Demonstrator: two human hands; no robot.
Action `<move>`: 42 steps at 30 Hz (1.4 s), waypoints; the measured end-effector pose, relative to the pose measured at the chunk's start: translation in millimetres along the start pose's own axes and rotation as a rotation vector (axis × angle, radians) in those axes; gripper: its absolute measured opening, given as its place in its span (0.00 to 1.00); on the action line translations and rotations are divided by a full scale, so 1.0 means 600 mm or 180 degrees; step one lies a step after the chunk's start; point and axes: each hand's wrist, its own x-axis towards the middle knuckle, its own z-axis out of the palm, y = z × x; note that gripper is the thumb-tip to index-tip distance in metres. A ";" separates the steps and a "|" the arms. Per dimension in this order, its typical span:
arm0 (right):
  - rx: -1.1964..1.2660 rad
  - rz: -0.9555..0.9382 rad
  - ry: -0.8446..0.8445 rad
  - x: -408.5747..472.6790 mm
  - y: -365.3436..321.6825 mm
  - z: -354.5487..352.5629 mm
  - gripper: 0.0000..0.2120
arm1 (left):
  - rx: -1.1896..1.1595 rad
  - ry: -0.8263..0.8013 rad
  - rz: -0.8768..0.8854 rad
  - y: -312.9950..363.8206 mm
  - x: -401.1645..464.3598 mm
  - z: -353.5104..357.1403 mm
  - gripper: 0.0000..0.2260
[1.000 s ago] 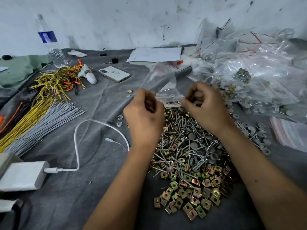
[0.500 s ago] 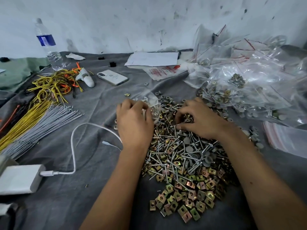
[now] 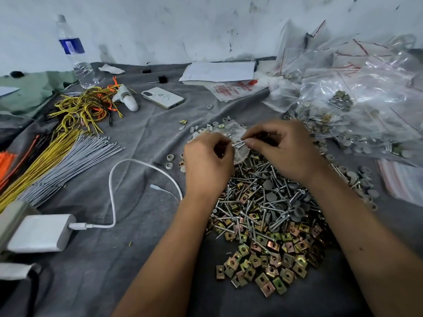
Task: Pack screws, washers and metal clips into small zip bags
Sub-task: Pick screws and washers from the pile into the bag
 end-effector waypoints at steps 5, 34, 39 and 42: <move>-0.0670 -0.0058 0.0067 0.001 0.003 0.000 0.08 | -0.0138 0.0149 -0.0348 -0.003 0.004 0.002 0.07; -0.0291 -0.0222 0.0622 -0.001 -0.011 -0.002 0.06 | -0.0651 0.0240 -0.0712 0.003 0.005 0.011 0.09; -0.0807 -0.0603 0.0231 -0.001 -0.015 0.007 0.07 | -0.0607 0.0230 -0.0557 0.005 0.004 0.012 0.08; -0.0940 -0.0651 0.0166 0.001 -0.011 0.016 0.07 | -0.0576 0.0241 -0.0539 0.006 0.004 0.013 0.09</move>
